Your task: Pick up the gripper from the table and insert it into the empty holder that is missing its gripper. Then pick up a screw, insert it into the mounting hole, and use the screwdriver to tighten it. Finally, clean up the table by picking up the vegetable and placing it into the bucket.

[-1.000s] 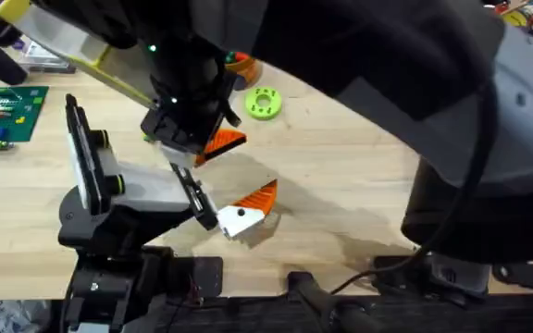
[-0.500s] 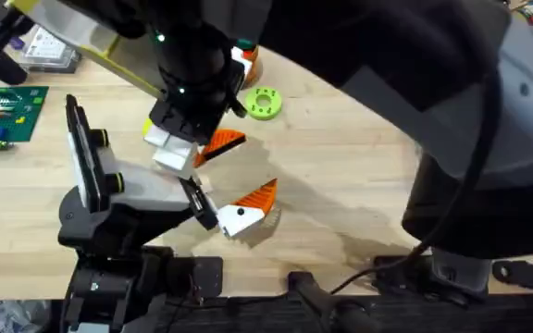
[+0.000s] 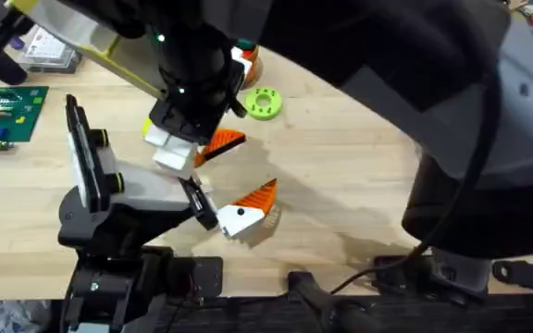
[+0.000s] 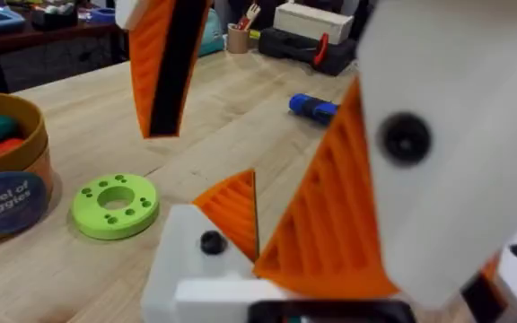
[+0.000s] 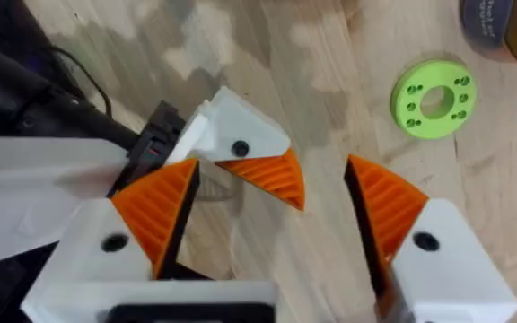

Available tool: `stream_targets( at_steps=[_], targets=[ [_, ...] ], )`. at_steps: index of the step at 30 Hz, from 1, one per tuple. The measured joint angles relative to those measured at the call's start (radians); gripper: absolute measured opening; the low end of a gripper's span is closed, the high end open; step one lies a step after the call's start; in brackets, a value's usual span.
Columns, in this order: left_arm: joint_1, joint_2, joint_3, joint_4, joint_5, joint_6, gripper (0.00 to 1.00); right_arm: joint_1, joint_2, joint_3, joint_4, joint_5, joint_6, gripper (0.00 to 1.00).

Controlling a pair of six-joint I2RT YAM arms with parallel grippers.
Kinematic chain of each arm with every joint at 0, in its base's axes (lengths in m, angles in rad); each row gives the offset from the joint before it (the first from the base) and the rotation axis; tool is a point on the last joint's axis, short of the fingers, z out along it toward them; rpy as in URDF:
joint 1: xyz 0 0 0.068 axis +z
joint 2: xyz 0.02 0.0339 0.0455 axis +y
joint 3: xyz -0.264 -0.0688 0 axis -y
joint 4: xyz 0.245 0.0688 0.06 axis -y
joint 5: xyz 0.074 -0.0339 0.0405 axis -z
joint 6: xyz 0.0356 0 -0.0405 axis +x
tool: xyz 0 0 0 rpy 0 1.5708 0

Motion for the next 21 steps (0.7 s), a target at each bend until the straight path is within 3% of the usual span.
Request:
stream_targets(
  at_steps=[14, 21],
  targets=[
    [0.000, 0.000, 0.000, 0.000, 0.000, 0.000, 0.991, 0.000, 0.000, 0.000, -0.001, 0.000, 0.000, 0.993],
    [0.001, 0.000, 0.000, 0.000, -0.002, -0.011, 0.767, 0.001, 0.000, 0.001, -0.011, -0.006, 0.000, 0.993]
  ],
)
